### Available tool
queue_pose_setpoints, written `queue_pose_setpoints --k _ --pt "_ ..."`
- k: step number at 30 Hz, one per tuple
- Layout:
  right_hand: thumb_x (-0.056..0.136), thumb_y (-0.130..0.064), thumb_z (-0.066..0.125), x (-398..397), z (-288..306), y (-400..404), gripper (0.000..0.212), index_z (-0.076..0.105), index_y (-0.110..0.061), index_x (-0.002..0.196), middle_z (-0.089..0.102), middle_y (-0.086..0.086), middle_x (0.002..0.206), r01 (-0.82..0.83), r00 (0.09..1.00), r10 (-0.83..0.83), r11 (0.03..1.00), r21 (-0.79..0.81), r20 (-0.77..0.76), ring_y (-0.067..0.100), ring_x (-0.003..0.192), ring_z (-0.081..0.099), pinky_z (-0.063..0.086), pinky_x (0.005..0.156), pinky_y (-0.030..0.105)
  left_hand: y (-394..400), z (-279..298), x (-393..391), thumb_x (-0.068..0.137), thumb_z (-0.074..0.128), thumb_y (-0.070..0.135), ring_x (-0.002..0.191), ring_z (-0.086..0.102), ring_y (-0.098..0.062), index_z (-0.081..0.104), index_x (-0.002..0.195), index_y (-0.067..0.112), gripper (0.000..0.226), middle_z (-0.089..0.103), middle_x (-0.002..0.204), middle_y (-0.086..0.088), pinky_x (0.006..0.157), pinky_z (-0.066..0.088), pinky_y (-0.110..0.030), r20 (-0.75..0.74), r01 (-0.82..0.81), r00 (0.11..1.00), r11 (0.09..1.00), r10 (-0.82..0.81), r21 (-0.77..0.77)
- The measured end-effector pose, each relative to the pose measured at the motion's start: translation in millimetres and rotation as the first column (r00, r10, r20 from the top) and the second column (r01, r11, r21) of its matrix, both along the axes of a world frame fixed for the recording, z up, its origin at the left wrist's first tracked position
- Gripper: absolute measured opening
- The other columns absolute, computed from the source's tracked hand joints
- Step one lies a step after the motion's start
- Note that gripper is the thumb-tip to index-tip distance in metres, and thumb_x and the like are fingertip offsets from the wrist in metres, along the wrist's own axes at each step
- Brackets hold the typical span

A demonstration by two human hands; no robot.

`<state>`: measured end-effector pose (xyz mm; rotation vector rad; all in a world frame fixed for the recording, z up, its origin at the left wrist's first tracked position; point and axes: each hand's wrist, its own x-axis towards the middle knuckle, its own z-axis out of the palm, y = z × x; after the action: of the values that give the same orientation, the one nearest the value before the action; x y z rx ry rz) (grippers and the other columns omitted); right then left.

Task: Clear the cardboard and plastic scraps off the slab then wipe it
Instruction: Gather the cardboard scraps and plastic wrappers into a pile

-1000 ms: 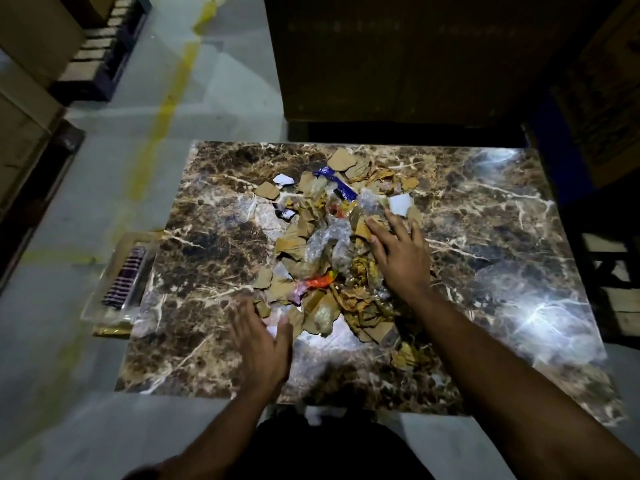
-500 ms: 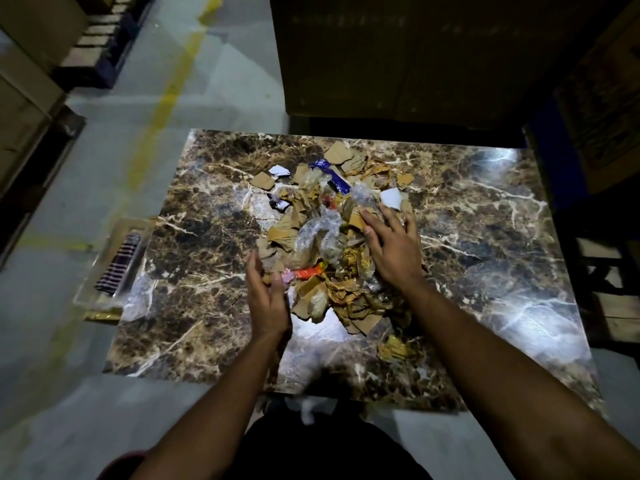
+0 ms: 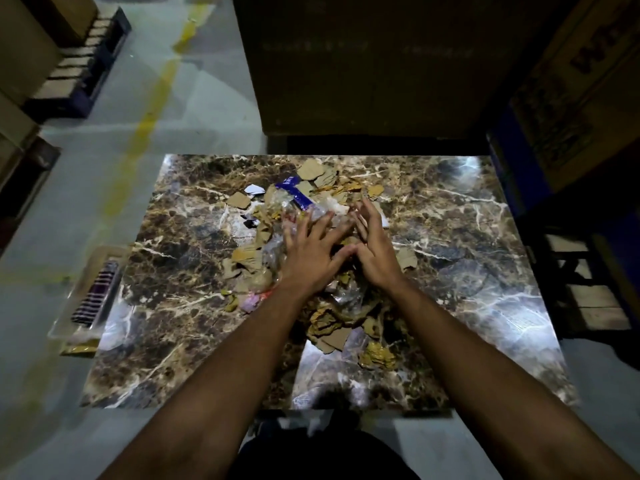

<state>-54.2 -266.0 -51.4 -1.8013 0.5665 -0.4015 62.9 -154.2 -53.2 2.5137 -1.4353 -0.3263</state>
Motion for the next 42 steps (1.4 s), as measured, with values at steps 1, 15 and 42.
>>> queue_pose_setpoints --k 1,15,42 --pt "0.09 -0.002 0.042 -5.0 2.6 -3.8 0.081 0.008 -0.02 0.161 0.016 0.005 0.168 0.002 1.0 -0.004 0.998 0.07 0.024 0.013 0.152 0.025 0.025 0.124 0.044 1.8 -3.7 1.1 0.092 0.008 0.078 0.155 0.0 -0.027 0.013 0.152 0.055 0.065 0.012 0.168 0.008 0.116 -0.001 -0.071 -0.012 -0.002 1.0 0.999 0.002 0.036" --pt "0.099 -0.042 0.036 -158.4 -76.2 125.4 0.062 0.024 -0.023 0.157 0.026 0.005 0.164 0.706 0.611 -0.738 0.671 -0.226 -0.286 0.022 0.148 0.028 0.028 0.12 0.052 14.5 -29.5 0.1 0.091 0.019 0.08 0.151 0.014 -0.023 0.031 0.149 0.052 0.065 0.028 0.163 0.01 0.116 -0.002 -0.065 -0.01 -0.054 0.999 0.995 0.054 -0.081" --pt "0.11 -0.026 0.038 -106.2 -36.1 -1.0 0.032 0.055 -0.021 0.136 0.062 -0.01 0.118 0.729 0.685 -0.723 0.678 0.098 -0.094 0.01 0.105 0.061 0.046 0.071 0.011 22.7 -27.5 -0.4 0.093 0.02 0.078 0.152 0.011 -0.021 0.032 0.148 0.053 0.061 0.026 0.163 0.014 0.117 0.014 -0.064 -0.107 -0.077 0.992 0.99 0.065 -0.115"
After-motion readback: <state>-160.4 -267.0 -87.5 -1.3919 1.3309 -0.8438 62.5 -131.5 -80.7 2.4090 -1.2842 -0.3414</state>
